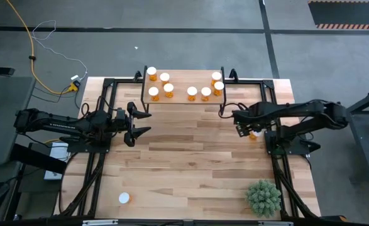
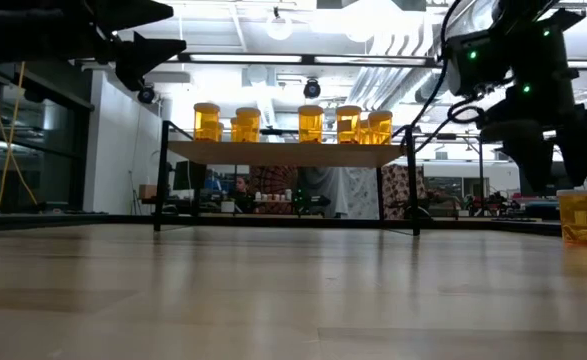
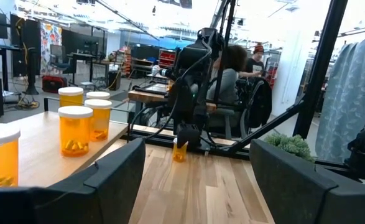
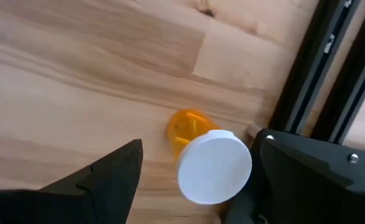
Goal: Pick and place medicine bottles onto shelf by color
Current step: Put the orange pill bottle on the shelf
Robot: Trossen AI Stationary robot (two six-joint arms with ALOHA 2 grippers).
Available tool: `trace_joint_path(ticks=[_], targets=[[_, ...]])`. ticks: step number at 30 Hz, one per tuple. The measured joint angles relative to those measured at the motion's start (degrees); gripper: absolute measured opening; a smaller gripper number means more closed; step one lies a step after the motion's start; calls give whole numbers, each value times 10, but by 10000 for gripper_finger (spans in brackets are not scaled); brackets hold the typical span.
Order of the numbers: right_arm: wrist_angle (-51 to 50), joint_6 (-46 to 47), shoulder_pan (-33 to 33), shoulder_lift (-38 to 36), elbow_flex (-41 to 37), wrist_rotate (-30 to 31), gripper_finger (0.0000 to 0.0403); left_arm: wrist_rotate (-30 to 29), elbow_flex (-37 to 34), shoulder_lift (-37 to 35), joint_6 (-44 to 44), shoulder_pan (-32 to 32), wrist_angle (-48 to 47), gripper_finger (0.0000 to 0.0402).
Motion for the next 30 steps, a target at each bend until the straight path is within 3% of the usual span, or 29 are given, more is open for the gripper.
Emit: trace_joint_path(ticks=[12,24,30], targets=[[0,-50,-14,107,0,-36,316,1,0,0,0,0,0,280],[1,-74,-12,110,0,-52,313,1,0,0,-2,0,0,280],[1,-75,-12,110,0,-53,280,1,0,0,-2,0,0,280]])
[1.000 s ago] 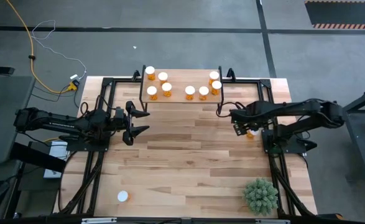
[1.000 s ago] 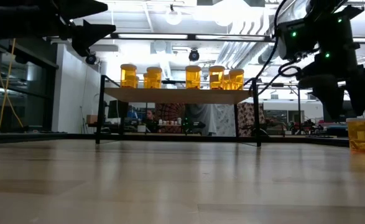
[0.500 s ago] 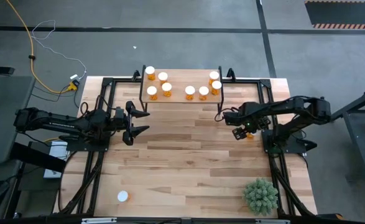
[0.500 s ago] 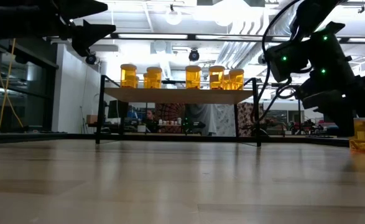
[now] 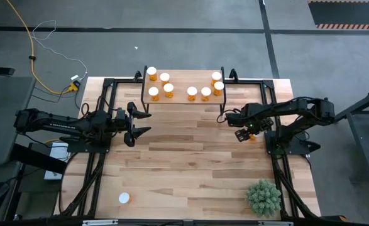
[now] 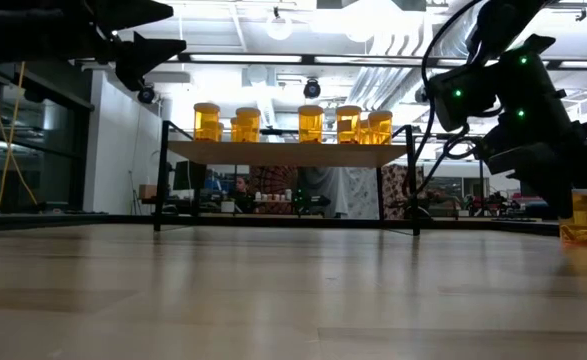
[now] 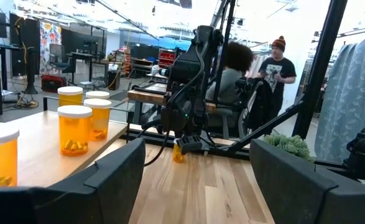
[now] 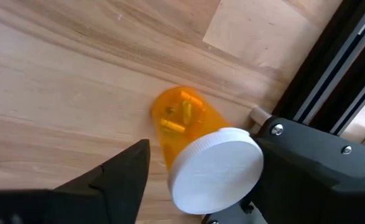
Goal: Pick and place medicine bottles onto shelf by color
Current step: Put the orange pill bottle on the shelf
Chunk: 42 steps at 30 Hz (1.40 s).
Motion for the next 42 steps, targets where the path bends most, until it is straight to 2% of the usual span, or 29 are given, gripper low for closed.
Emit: trace_joint_path(ticks=[10,16,22,25,30,33,36,42], targets=[[-6,-5,0,0,29,0,205,0,0,0,1,0,0,280],[-32,-21,7,0,62,-2,201,1,0,0,0,0,0,280],[-47,-65,46,-1,127,-47,207,1,0,0,-6,0,0,280],[-39,-94,75,-1,180,-69,207,1,0,0,-8,0,0,280],[2,-157,109,-1,308,-67,207,1,0,0,-8,0,0,280],[24,-187,107,0,394,-31,208,1,0,0,-8,0,0,280],[2,-216,90,20,488,30,208,1,0,0,-8,0,0,280],[-74,-310,29,125,680,102,208,1,0,0,-9,0,0,280]])
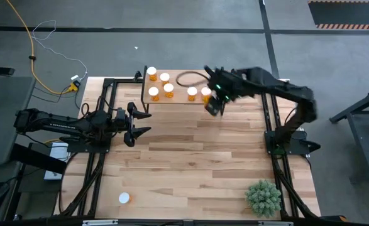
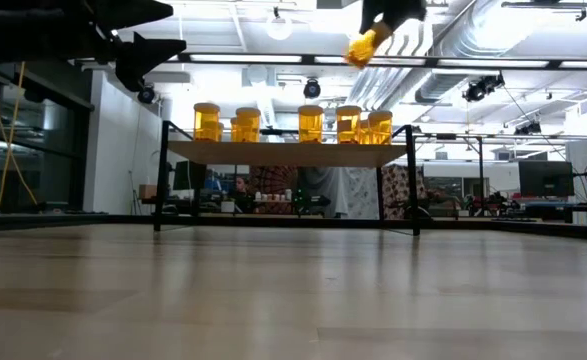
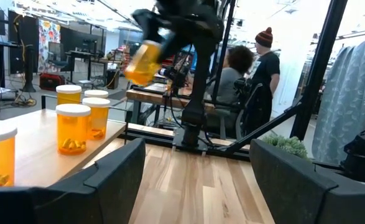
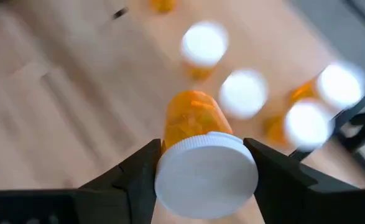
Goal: Pick and place medicine bottles onto shelf by color
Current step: Put the orange pill bottle on the shelf
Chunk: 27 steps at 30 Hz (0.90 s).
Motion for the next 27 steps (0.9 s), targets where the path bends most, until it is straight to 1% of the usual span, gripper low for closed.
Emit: trace_joint_path(ticks=[2,6,9,11,14,18,27], targets=[[-19,-23,-25,47,61,12,208,0,0,0,-4,0,0,280],[-54,-57,-71,138,174,15,208,0,0,0,-6,0,0,280],[-86,-69,-100,198,242,16,208,0,0,0,-6,0,0,280],[-74,-71,-119,205,221,8,208,0,0,0,-6,0,0,280],[-82,-72,-144,206,180,-3,208,1,0,0,-5,0,0,280],[-80,-60,-165,208,143,-1,208,1,0,0,-5,0,0,280],[-72,-64,-169,208,130,-20,208,1,0,0,-5,0,0,280]])
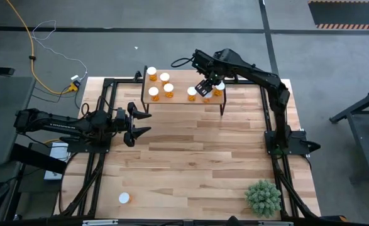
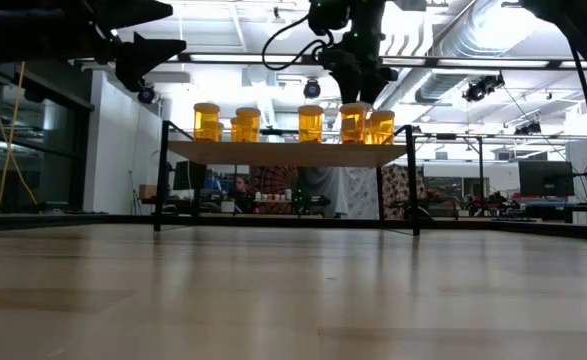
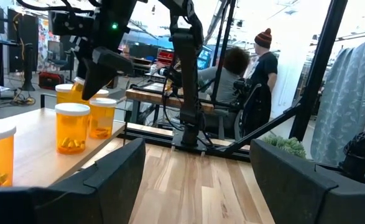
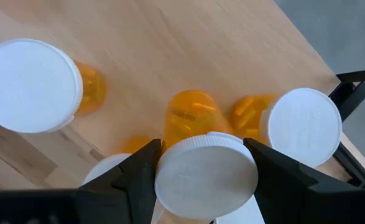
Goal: Pick and place medicine bottles onto shelf by color
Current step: Put the orange pill bottle on the shelf
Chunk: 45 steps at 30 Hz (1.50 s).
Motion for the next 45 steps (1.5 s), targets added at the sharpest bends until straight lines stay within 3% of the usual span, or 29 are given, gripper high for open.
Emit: trace_joint_path(ticks=[27,45], targets=[[5,-31,0,0,0,-3,209,-1,0,0,-1,0,0,280],[21,-53,0,0,0,-1,257,-1,0,0,-10,0,0,280]])
